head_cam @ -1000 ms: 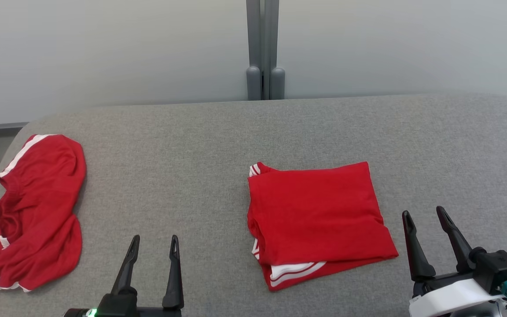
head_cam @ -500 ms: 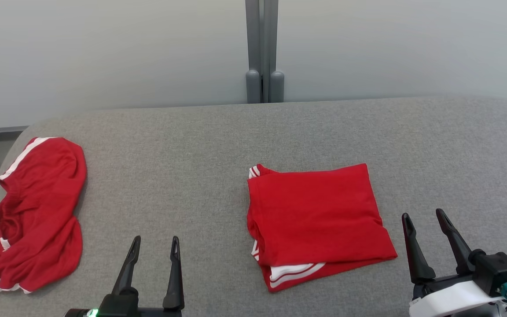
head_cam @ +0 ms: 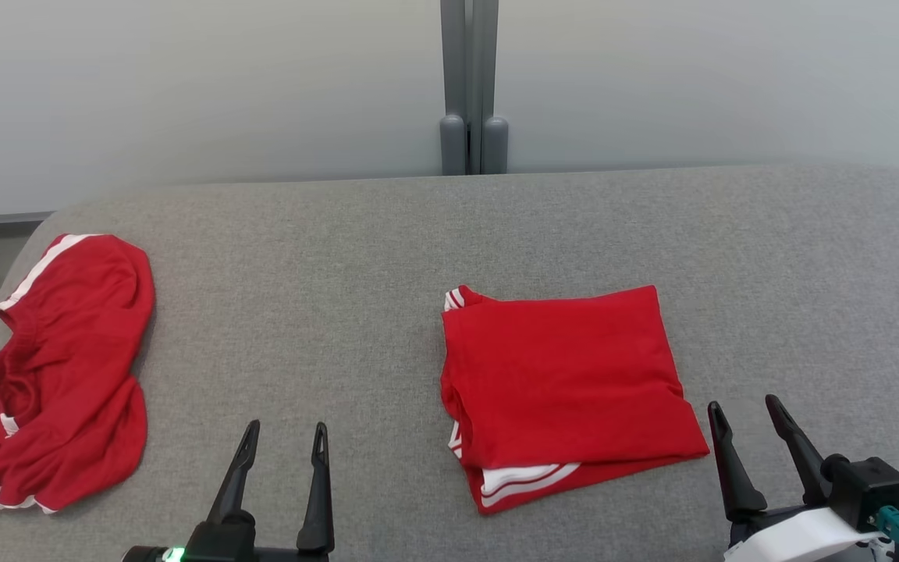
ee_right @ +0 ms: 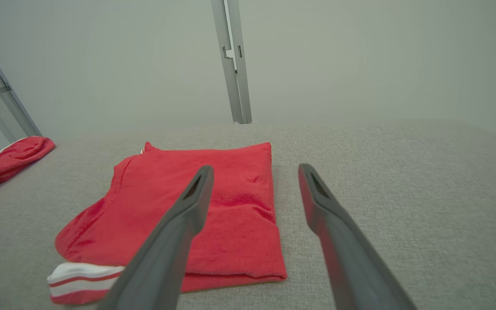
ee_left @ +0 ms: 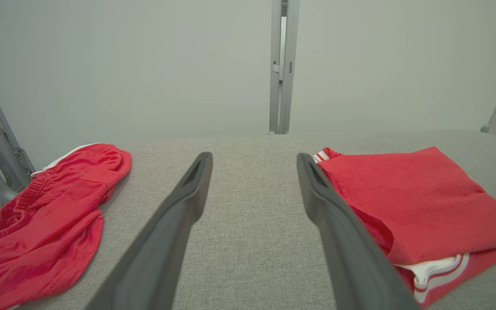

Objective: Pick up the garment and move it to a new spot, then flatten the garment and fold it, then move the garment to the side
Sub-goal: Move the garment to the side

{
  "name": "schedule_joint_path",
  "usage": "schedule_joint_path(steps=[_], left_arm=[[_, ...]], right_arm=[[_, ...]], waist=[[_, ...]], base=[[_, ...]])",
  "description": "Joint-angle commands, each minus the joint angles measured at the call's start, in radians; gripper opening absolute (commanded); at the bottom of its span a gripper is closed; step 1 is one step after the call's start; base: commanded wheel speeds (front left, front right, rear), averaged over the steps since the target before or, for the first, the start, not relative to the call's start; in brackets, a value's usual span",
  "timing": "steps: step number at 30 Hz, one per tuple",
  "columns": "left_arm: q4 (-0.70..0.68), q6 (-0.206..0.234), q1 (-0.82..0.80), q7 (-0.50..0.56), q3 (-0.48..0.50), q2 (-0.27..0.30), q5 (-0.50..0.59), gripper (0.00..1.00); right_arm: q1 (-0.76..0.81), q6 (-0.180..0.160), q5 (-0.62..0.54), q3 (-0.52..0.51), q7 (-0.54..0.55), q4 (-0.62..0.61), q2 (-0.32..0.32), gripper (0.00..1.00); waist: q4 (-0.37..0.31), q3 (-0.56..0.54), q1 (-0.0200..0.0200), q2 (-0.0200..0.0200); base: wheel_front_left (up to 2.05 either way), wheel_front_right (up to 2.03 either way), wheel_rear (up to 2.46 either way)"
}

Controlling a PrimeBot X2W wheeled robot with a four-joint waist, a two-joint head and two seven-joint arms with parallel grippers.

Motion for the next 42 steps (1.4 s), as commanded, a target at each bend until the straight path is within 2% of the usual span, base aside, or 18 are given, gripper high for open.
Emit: schedule_joint_path(steps=[1,8,14,16,22,28,29,30,31,32,33,42], left_arm=[[0.001,-0.004,-0.011,-0.001,-0.002,0.001,0.009,1.0],[0.006,-0.013,-0.04,-0.001,-0.017,0.001,0.014,1.0],[0.008,-0.019,-0.079,-0.001,-0.033,0.001,0.014,1.0],[0.012,-0.019,-0.087,-0.001,-0.037,0.001,0.006,1.0],[0.015,-0.017,-0.109,-0.001,-0.044,0.001,-0.007,1.0],[0.015,-0.016,-0.124,-0.001,-0.048,0.001,-0.006,1.0],[0.015,-0.017,-0.126,-0.001,-0.049,0.001,-0.005,1.0],[0.016,-0.018,-0.13,-0.001,-0.049,0.001,-0.003,1.0],[0.016,-0.019,-0.132,-0.001,-0.05,0.001,-0.002,1.0],[0.015,-0.019,-0.135,-0.001,-0.05,0.001,-0.001,1.0],[0.014,-0.018,-0.138,-0.001,-0.049,0.001,0.0,1.0],[-0.001,-0.042,-0.183,-0.001,-0.046,0.001,-0.002,1.0]], right_arm=[[-0.025,-0.002,0.018,0.008,-0.003,0.023,-0.013,1.0],[-0.171,-0.002,0.177,0.106,-0.003,0.204,-0.091,1.0],[-0.334,-0.002,0.442,0.213,0.12,0.346,-0.184,1.0],[-0.372,-0.002,0.497,0.24,0.146,0.374,-0.218,1.0],[-0.444,-0.001,0.598,0.333,0.18,0.461,-0.272,1.0],[-0.493,-0.001,0.661,0.437,0.171,0.505,-0.283,1.0],[-0.5,-0.001,0.67,0.452,0.171,0.511,-0.283,0.77],[-0.509,-0.001,0.679,0.471,0.169,0.519,-0.283,0.48],[-0.516,-0.001,0.685,0.488,0.167,0.524,-0.283,0.35],[-0.524,-0.001,0.692,0.509,0.17,0.53,-0.285,0.07],[-0.532,-0.001,0.693,0.529,0.168,0.535,-0.289,0.0],[-0.707,-0.002,0.652,0.646,0.087,0.581,-0.371,0.0]], waist=[[0.003,0.012,0.0,0.0],[0.009,0.067,0.0,0.0],[0.024,0.127,0.0,0.0],[0.03,0.14,0.0,0.0],[0.044,0.168,0.0,0.0],[0.047,0.19,0.0,0.0],[0.047,0.194,0.0,0.0],[0.047,0.199,0.0,0.0],[0.046,0.203,0.0,0.0],[0.046,0.208,0.0,0.0],[0.044,0.213,0.0,0.0],[-0.021,0.324,0.0,0.0]], base=[[0.0,0.0,0.0],[0.0,0.0,0.0],[0.0,0.0,0.0],[0.0,0.0,0.0],[0.0,0.0,0.0],[0.0,0.0,0.0],[0.0,0.0,0.0],[0.0,0.0,0.0],[0.0,0.0,0.0],[0.0,0.0,0.0],[0.0,0.0,0.0],[0.0,0.0,0.0]])
